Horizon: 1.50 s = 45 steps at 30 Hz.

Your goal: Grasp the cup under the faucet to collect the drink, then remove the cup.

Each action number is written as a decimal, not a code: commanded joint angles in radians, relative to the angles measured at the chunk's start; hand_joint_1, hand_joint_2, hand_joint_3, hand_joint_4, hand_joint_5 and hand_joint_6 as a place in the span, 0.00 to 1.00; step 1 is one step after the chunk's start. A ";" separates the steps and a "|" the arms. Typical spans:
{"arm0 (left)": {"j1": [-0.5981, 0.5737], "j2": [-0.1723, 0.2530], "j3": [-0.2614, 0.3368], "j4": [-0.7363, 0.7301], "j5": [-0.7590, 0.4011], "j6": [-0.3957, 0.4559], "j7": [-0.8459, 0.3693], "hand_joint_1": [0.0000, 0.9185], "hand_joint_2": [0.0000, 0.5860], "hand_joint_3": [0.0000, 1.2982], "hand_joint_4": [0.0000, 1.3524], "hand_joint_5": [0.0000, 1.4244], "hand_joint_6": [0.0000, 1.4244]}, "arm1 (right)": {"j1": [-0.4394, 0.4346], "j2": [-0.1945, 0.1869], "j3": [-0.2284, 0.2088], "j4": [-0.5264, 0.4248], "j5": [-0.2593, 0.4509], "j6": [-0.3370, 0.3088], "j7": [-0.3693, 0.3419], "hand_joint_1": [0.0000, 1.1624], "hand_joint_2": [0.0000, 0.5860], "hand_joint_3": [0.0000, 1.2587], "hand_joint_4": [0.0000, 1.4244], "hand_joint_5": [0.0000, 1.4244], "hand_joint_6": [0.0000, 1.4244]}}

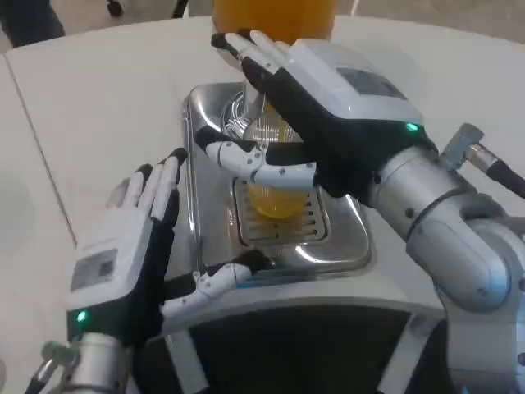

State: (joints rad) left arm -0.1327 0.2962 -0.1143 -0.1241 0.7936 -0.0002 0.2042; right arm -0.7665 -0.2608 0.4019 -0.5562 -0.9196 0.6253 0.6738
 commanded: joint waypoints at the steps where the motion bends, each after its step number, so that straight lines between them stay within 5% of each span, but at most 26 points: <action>1: -0.023 -0.014 -0.026 0.035 -0.001 0.014 0.006 0.18 0.07 0.00 0.00 0.00 0.01 | 0.052 0.019 0.000 0.009 0.010 -0.008 -0.002 0.32 0.69 0.04 0.00 0.01 0.04; 5: -0.041 -0.024 -0.038 0.053 -0.004 0.017 0.016 0.18 0.07 0.00 0.00 0.00 0.01 | 0.085 0.064 -0.046 -0.005 0.042 0.024 -0.035 0.33 0.71 0.04 0.00 0.01 0.04; 15: -0.063 -0.043 -0.060 0.070 -0.001 0.029 0.023 0.12 0.08 0.00 0.00 0.00 0.01 | 0.258 0.179 -0.186 -0.139 0.131 -0.040 -0.299 0.43 0.68 0.03 0.00 0.00 0.03; 17: -0.062 -0.043 -0.064 0.068 -0.002 0.028 0.022 0.10 0.08 0.00 0.00 0.00 0.02 | 0.276 0.167 -0.189 -0.172 0.112 -0.056 -0.317 0.43 0.68 0.02 0.00 0.00 0.03; 23: -0.063 -0.038 -0.073 0.071 -0.004 0.023 0.022 0.05 0.08 0.00 0.00 0.00 0.02 | 0.407 0.027 -0.216 -0.297 -0.009 -0.086 -0.218 0.47 0.66 0.02 0.00 0.00 0.03; 28: -0.068 -0.037 -0.078 0.080 -0.017 0.007 0.023 0.04 0.08 0.00 0.00 0.00 0.02 | 0.667 -0.085 -0.218 -0.398 -0.194 -0.268 -0.255 0.48 0.66 0.02 0.00 0.00 0.02; 34: -0.073 -0.052 -0.090 0.088 -0.027 0.007 0.021 0.02 0.09 0.00 0.00 0.00 0.02 | 0.832 -0.037 -0.222 -0.398 -0.260 -0.373 -0.286 0.47 0.66 0.00 0.00 0.00 0.02; 39: -0.111 -0.070 -0.105 0.124 -0.045 0.041 -0.005 0.04 0.06 0.00 0.00 0.00 0.01 | 0.826 0.023 -0.209 -0.416 -0.314 -0.407 -0.218 0.54 0.56 0.00 0.00 0.00 0.02; 45: -0.168 -0.097 -0.091 0.193 -0.076 0.051 0.024 0.06 0.06 0.00 0.00 0.00 0.01 | 0.880 0.007 -0.248 -0.417 -0.297 -0.488 -0.179 0.56 0.53 0.00 0.00 0.00 0.02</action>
State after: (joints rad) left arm -0.2839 0.2126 -0.2116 0.0381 0.7374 0.0428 0.2096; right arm 0.0682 -0.2381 0.1866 -0.9561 -1.2331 0.1714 0.4903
